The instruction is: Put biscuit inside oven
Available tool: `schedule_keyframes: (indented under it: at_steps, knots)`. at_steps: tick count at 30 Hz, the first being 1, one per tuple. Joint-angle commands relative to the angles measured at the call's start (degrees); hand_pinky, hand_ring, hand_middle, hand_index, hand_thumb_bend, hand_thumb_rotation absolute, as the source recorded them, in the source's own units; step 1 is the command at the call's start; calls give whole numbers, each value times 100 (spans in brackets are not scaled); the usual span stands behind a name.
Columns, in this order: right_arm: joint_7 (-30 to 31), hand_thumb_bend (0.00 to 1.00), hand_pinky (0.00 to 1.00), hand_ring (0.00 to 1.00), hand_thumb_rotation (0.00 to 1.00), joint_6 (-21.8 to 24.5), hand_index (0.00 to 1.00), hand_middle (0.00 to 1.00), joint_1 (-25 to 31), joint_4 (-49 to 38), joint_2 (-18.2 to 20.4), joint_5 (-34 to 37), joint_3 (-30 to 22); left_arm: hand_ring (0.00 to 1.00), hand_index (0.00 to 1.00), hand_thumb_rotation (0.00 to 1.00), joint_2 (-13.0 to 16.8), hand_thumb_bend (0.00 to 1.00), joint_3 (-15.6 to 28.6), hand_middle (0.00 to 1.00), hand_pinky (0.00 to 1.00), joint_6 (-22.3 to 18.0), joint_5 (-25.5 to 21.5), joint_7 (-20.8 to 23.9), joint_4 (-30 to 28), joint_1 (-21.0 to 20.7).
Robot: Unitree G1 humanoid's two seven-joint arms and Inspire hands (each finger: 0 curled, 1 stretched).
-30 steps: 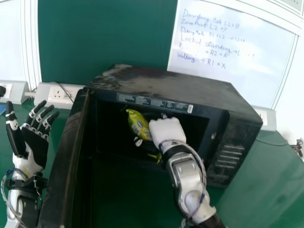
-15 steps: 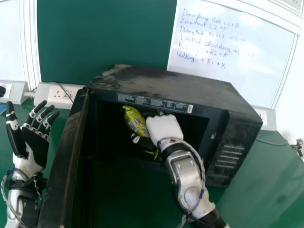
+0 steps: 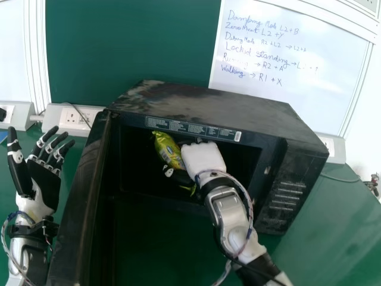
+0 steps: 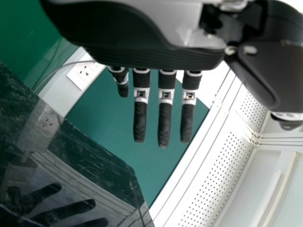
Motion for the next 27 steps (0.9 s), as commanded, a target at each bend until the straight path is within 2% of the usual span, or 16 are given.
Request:
schedule_keyframes:
  at_steps: [1, 11, 16, 20, 27]
  knots:
    - [-138, 53, 46, 45, 0, 52, 51, 42, -248, 102, -63, 50, 54, 64, 68, 51, 14, 80, -42, 65, 66, 15, 21, 1, -52, -4]
    - [-556, 53, 43, 43, 0, 134, 51, 41, -465, 661, 50, 282, 128, 64, 68, 50, 3, 79, -32, 65, 66, 31, -14, 35, -80, 6]
    - [-766, 53, 52, 50, 0, 128, 49, 47, -736, 1184, 100, 479, 191, 63, 67, 51, 15, 78, -19, 65, 65, 20, 4, 44, -66, -4]
    - [-1053, 53, 47, 46, 0, 114, 50, 44, -929, 1569, 137, 664, 236, 63, 67, 51, 1, 77, -19, 65, 65, 30, 13, 93, -92, -15]
    - [-1492, 53, 49, 46, 0, 69, 49, 46, -1233, 2172, 212, 972, 318, 64, 67, 51, -19, 74, -2, 65, 65, -30, -19, 46, -61, -14]
